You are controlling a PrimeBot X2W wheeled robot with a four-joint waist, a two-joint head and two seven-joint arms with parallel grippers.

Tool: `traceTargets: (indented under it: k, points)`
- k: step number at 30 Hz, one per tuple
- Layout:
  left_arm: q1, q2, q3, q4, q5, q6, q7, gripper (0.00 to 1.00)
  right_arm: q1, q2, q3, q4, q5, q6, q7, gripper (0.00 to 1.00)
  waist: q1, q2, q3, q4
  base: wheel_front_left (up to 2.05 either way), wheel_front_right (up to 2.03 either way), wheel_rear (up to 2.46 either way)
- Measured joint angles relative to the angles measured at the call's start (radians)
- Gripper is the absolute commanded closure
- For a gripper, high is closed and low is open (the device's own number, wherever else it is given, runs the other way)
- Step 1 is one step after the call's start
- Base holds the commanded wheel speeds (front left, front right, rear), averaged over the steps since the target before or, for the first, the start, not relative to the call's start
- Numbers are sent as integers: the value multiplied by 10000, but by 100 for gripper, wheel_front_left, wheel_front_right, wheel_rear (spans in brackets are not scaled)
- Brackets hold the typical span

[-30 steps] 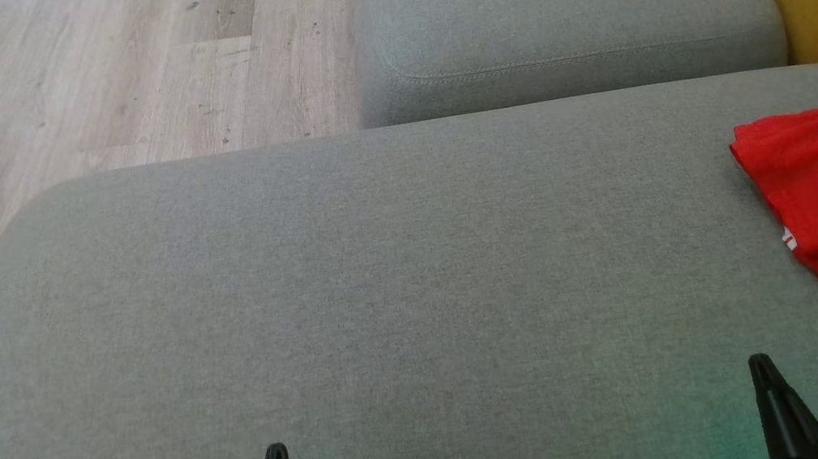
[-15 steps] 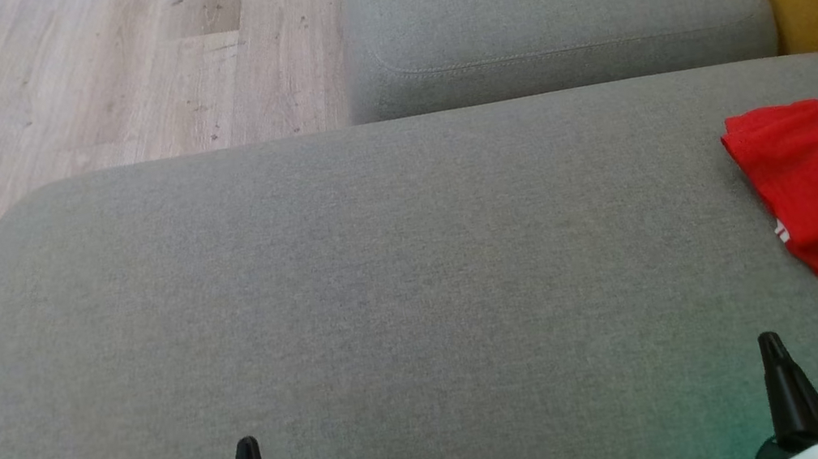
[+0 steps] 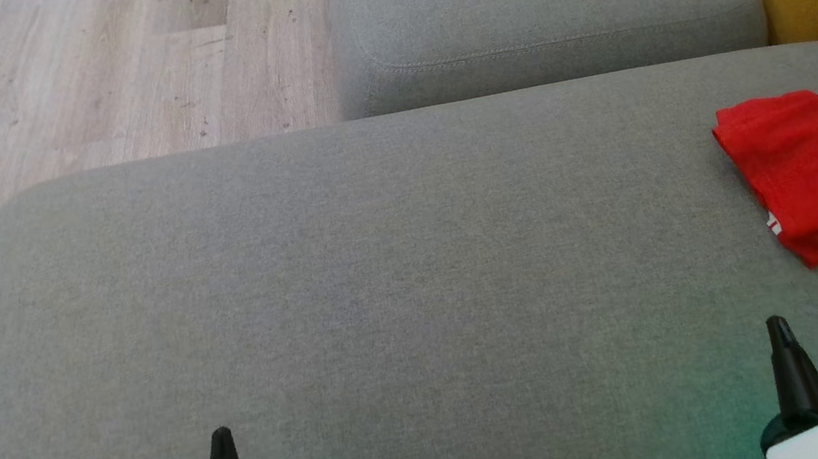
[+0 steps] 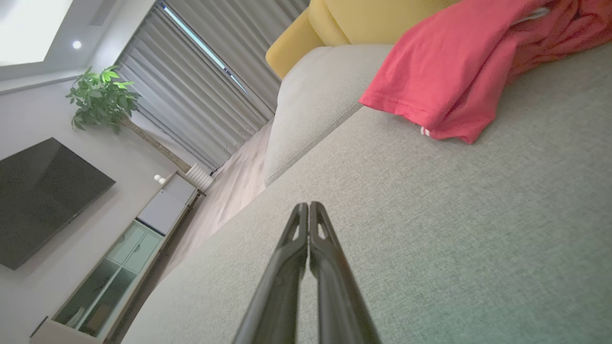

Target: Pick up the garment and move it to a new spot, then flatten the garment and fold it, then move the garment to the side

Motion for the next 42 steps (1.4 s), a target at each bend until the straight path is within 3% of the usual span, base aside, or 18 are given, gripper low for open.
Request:
traceTargets:
  k: [42]
  points:
    - [-1017,6,1304,414,-5195,-617,1147,100,-1267,-31,-575,472,4819,-2,1160,100,-1,0,362,-465,0,0,0]
